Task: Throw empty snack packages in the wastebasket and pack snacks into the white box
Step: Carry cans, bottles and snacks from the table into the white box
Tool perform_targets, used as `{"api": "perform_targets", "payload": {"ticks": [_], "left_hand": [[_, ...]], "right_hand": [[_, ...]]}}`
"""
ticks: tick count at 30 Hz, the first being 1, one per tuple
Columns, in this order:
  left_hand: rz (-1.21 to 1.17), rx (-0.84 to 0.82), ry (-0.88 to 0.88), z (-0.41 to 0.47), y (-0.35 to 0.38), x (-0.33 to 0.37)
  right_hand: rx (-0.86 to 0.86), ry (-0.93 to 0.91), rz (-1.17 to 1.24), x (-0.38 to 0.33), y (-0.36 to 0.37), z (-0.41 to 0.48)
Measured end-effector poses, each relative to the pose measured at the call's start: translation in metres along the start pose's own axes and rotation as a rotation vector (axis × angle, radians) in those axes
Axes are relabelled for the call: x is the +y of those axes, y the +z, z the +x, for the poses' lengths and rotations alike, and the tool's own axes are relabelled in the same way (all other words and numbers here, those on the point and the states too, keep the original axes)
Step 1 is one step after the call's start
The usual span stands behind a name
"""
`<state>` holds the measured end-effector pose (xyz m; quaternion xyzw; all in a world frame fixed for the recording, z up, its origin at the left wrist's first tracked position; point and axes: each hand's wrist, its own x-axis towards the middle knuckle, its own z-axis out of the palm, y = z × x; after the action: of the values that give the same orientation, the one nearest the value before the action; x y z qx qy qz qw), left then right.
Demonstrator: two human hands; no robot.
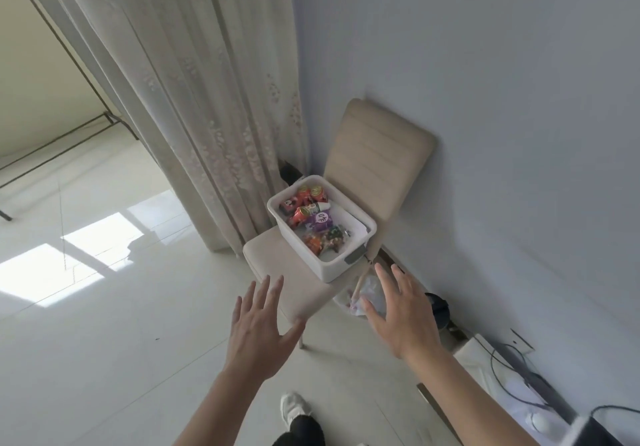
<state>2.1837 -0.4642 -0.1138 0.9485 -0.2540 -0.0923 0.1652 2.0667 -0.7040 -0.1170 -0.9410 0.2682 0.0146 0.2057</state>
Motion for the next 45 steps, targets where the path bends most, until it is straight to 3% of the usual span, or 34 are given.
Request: {"api": "perform_targets", "payload": {"ticks": [9,19,30,45], "left_hand": [[-0.043,-0.134,-0.006,0.122,0.038,-0.038],[-0.121,-0.108,0.106,0.254,0.016,-0.041],[-0.17,-0.129,0.06,0.283,0.053,-0.04],[-0.164,-0.133,-0.203,0.335,0.152,-0.002]], "right_hand": [[-0.09,0.063,-0.031,-0.006,0.031,0.102],[-0.063,0.085,0.016,-0.032,0.026,0.197],[-0.106,0.053,0.09,-0.017,0.039,0.256],[-0.327,-0.103,0.157,0.074,0.093,0.369]]}}
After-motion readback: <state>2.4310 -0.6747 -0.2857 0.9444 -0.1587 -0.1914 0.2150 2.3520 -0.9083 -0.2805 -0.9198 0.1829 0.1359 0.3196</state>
